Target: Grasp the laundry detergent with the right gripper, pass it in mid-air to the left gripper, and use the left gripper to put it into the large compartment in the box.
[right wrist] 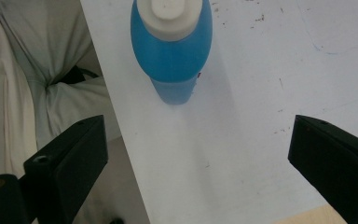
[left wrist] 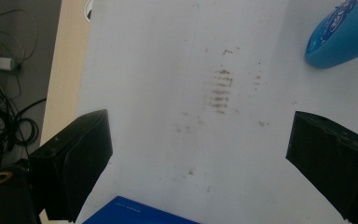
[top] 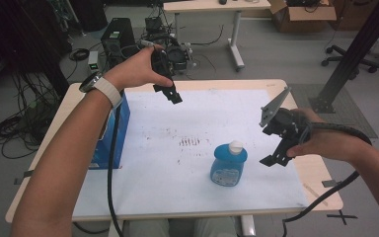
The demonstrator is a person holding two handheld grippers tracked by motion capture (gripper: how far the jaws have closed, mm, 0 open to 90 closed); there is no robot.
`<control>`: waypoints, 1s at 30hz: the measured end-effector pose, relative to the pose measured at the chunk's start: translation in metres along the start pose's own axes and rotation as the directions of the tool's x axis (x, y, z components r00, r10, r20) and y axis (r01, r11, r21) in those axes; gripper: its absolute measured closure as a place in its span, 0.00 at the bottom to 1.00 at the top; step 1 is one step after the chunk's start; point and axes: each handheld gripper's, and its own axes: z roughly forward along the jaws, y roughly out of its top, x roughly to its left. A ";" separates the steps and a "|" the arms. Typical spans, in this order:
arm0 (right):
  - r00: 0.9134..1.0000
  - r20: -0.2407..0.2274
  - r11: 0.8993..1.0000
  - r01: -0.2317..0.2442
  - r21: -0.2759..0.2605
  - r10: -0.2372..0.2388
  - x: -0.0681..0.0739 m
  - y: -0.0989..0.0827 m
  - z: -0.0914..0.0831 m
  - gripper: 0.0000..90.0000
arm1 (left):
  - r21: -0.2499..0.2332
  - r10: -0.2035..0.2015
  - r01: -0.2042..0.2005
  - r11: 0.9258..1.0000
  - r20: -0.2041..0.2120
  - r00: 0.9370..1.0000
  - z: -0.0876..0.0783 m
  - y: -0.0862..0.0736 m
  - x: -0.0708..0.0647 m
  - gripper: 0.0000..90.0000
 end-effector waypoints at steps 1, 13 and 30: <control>1.000 0.000 1.000 0.002 -0.001 -0.002 0.000 0.000 0.000 0.05 | 0.000 0.000 0.000 1.000 0.000 1.000 0.000 0.000 0.000 0.08; 1.000 0.008 0.999 0.000 -0.042 0.000 0.004 -0.005 0.001 0.06 | -0.003 0.008 -0.008 1.000 -0.006 1.000 -0.001 0.005 -0.005 0.08; 1.000 0.001 0.993 -0.012 -0.116 0.013 0.007 -0.014 0.017 0.06 | -0.001 0.013 -0.013 1.000 -0.008 1.000 0.001 0.005 -0.006 0.08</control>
